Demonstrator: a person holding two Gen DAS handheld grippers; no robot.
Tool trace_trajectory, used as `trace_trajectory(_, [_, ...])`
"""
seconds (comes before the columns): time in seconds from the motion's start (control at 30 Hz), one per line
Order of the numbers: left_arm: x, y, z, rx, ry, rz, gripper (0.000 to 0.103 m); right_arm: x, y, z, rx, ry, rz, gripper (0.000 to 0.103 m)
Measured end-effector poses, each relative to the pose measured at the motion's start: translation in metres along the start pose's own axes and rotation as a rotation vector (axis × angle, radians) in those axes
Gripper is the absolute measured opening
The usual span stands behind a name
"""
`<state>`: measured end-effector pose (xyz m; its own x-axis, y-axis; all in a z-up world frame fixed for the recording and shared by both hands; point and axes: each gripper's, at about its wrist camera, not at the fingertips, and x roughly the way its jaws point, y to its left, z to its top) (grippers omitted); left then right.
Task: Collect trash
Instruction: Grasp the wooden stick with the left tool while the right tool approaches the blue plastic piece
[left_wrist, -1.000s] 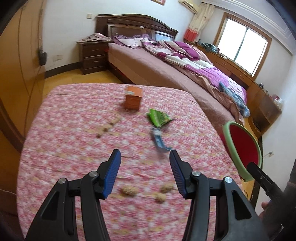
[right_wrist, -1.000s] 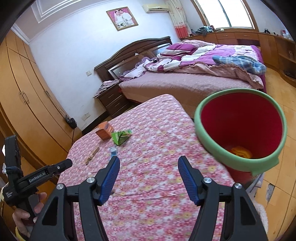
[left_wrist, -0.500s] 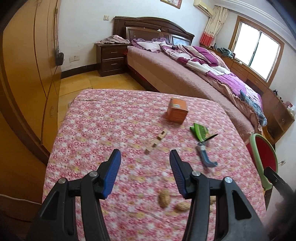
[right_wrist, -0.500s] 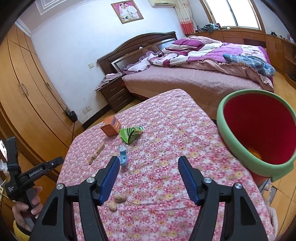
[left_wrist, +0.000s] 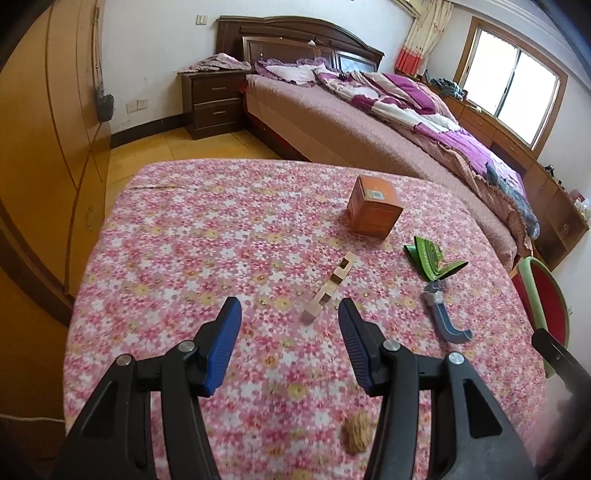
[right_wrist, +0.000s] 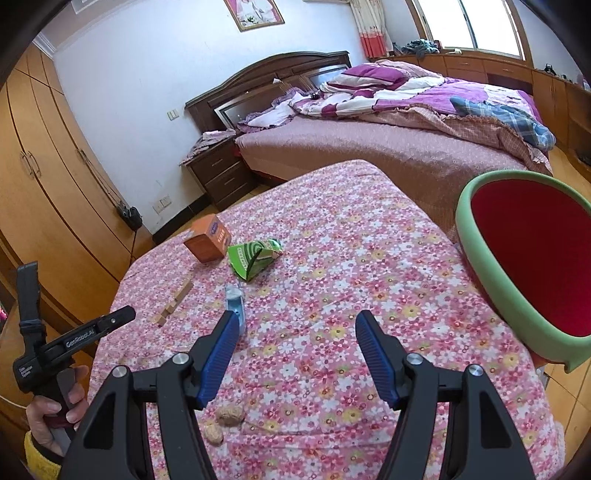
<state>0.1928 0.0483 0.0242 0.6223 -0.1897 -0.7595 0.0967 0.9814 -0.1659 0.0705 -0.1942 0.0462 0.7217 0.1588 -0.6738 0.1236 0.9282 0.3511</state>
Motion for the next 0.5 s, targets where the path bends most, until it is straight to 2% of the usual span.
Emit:
trace_trajectory(0.3, [0.038, -0.017, 0.006, 0.050, 0.027, -0.028, 0.055, 0.023, -0.014, -0.001, 0.028, 0.042, -0.019, 0.068])
trace_trajectory(0.5, [0.056, -0.028, 0.006, 0.082, 0.043, -0.007, 0.052, 0.028, -0.022, -0.003, 0.048, 0.059, -0.020, 0.068])
